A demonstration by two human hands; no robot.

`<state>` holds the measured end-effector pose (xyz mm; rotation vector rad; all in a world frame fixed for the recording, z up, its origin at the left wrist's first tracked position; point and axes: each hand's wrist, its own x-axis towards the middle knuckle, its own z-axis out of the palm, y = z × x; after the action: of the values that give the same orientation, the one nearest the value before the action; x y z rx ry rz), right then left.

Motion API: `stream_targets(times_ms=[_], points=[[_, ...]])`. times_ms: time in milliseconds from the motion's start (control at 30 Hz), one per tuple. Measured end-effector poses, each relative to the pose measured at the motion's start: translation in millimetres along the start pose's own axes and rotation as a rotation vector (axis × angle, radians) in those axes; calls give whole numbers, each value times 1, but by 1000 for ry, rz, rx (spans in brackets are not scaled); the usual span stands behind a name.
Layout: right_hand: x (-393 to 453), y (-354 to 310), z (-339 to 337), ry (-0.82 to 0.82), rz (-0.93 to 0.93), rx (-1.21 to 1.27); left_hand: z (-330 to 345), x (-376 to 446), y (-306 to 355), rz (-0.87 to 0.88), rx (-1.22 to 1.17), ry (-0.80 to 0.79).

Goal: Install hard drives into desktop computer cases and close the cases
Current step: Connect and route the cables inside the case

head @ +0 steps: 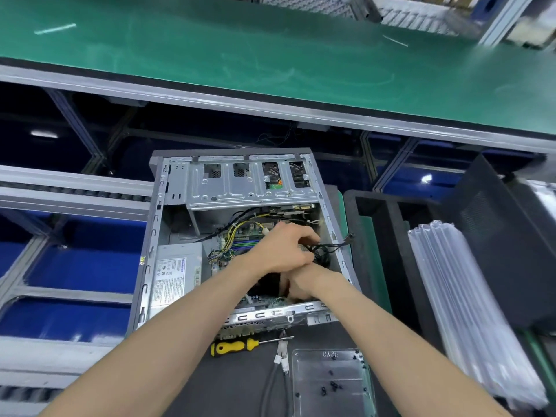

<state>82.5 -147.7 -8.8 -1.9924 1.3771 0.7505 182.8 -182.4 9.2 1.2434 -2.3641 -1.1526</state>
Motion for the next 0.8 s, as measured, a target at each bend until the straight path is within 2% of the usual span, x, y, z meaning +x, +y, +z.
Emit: stream_targets(times_ms=[100, 200, 367, 500, 633, 700, 800], points=[[-11, 7, 0, 17, 3, 143, 5, 13, 10, -16, -50, -96], [-17, 8, 3, 48, -7, 269, 10, 19, 11, -16, -63, -83], [-22, 6, 5, 258, -1, 471, 11, 5, 3, -45, -421, 139], [-29, 4, 3, 429, -47, 663, -1, -2, -10, -85, -428, 382], [-38, 4, -1, 562, -143, 990, -11, -8, -15, -77, -477, 537], [-39, 5, -3, 671, -107, 1025, -13, -11, -17, -78, -480, 598], [-31, 4, -4, 817, 58, 1008, -12, -16, -19, -108, -543, 662]])
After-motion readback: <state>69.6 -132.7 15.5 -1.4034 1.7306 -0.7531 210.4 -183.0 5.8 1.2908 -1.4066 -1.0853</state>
